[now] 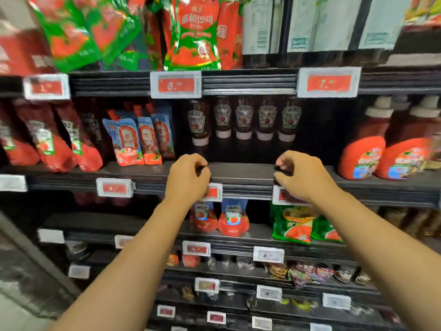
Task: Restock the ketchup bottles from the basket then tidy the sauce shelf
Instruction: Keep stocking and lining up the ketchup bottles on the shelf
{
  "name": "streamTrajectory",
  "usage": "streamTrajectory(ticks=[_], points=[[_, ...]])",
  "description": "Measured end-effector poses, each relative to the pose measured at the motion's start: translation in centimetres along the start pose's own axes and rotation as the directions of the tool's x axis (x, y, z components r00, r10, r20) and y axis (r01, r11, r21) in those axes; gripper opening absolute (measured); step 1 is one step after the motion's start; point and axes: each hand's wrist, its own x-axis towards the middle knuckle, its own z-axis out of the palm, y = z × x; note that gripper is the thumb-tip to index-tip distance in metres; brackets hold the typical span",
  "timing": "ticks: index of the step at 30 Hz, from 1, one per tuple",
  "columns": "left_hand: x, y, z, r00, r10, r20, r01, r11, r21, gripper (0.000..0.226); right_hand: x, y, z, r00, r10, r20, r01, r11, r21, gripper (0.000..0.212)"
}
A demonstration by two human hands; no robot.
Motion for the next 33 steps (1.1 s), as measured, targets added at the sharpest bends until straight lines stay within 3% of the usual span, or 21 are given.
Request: streamTrajectory(ticks=[3,5,7,10,13,15,17,19,21,24,27,29,33], points=[[-4.4,1.4,0.1,0.994,0.066,-0.087,-0.069,0.997,-0.033,0.014,-5.0,2.0,-1.4,0.987,-0.114,-0.115,0.125,0.987,0.1,0.024],[-7.8,2.1,0.6,0.983,0.147,-0.115,-0.142,0.989,0.045,0.017,-8.8,4.2,-1.9,0.953,-0.188,-0.237,0.231,0.958,0.17,0.024],[-11.6,2.6,1.7,0.98,0.172,-0.098,-0.163,0.982,0.093,0.017,-12.3,7.1,-1.5,0.944,-0.195,-0.265,0.258,0.94,0.225,0.018],[-17.5,2.7,4.1,0.995,0.094,0.011,-0.095,0.992,0.077,0.021,-17.4,12.5,0.6,0.988,-0.085,-0.13,0.116,0.959,0.26,0.017],[-23.2,1.5,7.3,0.959,-0.14,0.246,0.126,0.989,0.073,0.021,-22.5,18.0,4.0,0.99,0.12,0.079,-0.135,0.966,0.219,0.024],[-27.3,0.5,9.4,0.861,-0.322,0.393,0.304,0.946,0.107,0.015,-26.1,20.9,6.5,0.927,0.253,0.279,-0.311,0.932,0.188,0.029],[-31.4,-0.2,11.8,0.692,-0.457,0.56,0.45,0.879,0.161,0.012,-29.9,23.3,9.0,0.801,0.396,0.45,-0.502,0.853,0.143,0.032],[-35.3,-0.9,14.2,0.508,-0.535,0.675,0.564,0.799,0.208,0.014,-33.5,25.3,11.5,0.712,0.462,0.529,-0.586,0.806,0.085,0.034],[-39.1,-1.6,16.3,0.373,-0.583,0.722,0.623,0.734,0.272,0.011,-36.7,26.7,13.6,0.628,0.529,0.571,-0.663,0.747,0.037,0.037],[-43.9,-3.0,18.9,0.221,-0.625,0.748,0.619,0.683,0.387,0.006,-40.7,28.1,16.6,0.519,0.596,0.613,-0.749,0.662,-0.009,0.022],[-47.8,-4.8,21.4,0.083,-0.631,0.771,0.508,0.693,0.512,0.019,-43.9,29.8,19.7,0.494,0.587,0.642,-0.728,0.683,-0.064,0.012],[-50.3,-6.1,23.1,0.002,-0.662,0.749,0.539,0.632,0.557,0.021,-45.8,31.5,22.5,0.489,0.563,0.667,-0.687,0.719,-0.103,0.024],[-55.5,-9.7,27.4,-0.101,-0.712,0.694,0.553,0.54,0.635,0.028,-50.0,35.2,29.1,0.329,0.652,0.682,-0.814,0.563,-0.145,0.041]])
